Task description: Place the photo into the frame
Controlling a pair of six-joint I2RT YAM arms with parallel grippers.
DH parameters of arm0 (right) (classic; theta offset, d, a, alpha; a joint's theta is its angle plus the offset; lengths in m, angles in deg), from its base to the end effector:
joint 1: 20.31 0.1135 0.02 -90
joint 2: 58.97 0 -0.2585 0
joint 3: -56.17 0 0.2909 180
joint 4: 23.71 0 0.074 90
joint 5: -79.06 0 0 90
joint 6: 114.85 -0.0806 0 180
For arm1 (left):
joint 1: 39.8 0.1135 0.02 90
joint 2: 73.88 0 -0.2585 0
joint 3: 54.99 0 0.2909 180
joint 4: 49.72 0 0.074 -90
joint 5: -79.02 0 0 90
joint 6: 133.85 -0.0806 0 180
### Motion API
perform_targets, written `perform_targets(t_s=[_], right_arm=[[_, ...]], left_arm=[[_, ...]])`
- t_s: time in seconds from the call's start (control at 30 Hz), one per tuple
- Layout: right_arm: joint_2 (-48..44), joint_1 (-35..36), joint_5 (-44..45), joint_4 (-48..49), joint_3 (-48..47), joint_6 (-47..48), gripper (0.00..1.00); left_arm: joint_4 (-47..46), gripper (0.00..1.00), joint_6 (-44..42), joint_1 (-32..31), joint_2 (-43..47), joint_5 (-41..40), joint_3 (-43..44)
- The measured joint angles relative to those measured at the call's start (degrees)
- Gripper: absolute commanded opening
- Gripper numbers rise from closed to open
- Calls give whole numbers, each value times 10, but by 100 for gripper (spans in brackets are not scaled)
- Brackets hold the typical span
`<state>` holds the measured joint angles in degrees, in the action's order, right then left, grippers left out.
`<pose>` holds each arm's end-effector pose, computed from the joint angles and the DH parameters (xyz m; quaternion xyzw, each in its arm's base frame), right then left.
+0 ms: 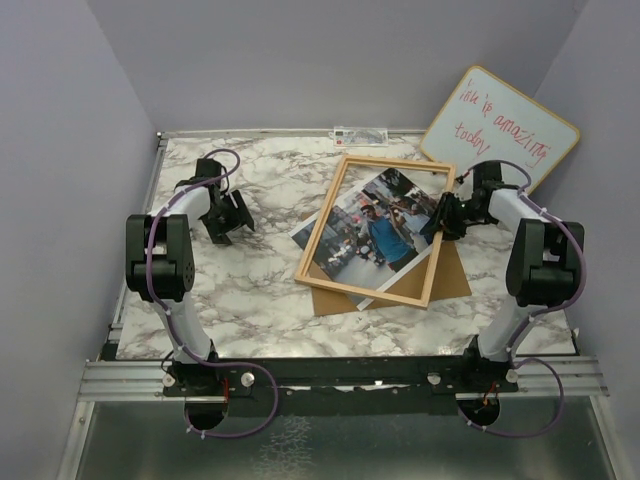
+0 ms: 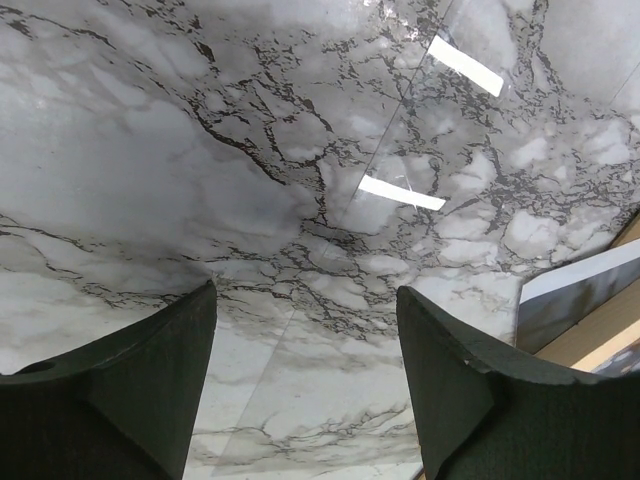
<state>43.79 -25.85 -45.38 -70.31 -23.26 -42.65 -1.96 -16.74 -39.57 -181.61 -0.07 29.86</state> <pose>0.3950 0.0075 0.1185 0.1397 0.9316 0.3076 0.1344 0.4176 -0.0136 0.1021 -0.2164 0.9573 -0.1300 0.1410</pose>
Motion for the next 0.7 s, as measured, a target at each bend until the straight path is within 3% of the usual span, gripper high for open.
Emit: perform_targets(t_s=[0.2, 0.27, 0.53, 0.7], right_arm=[[7, 0, 111, -18, -38, 17, 75], [7, 0, 143, -18, -47, 16, 80], [-44, 7, 242, -16, -50, -11, 82], [-95, 92, 226, 25, -51, -54, 79]], left_arm=[[3, 75, -2, 0, -2, 0, 3], [3, 75, -2, 0, -3, 0, 3], [2, 76, -2, 0, -3, -7, 2], [-9, 73, -1, -9, 12, -16, -19]])
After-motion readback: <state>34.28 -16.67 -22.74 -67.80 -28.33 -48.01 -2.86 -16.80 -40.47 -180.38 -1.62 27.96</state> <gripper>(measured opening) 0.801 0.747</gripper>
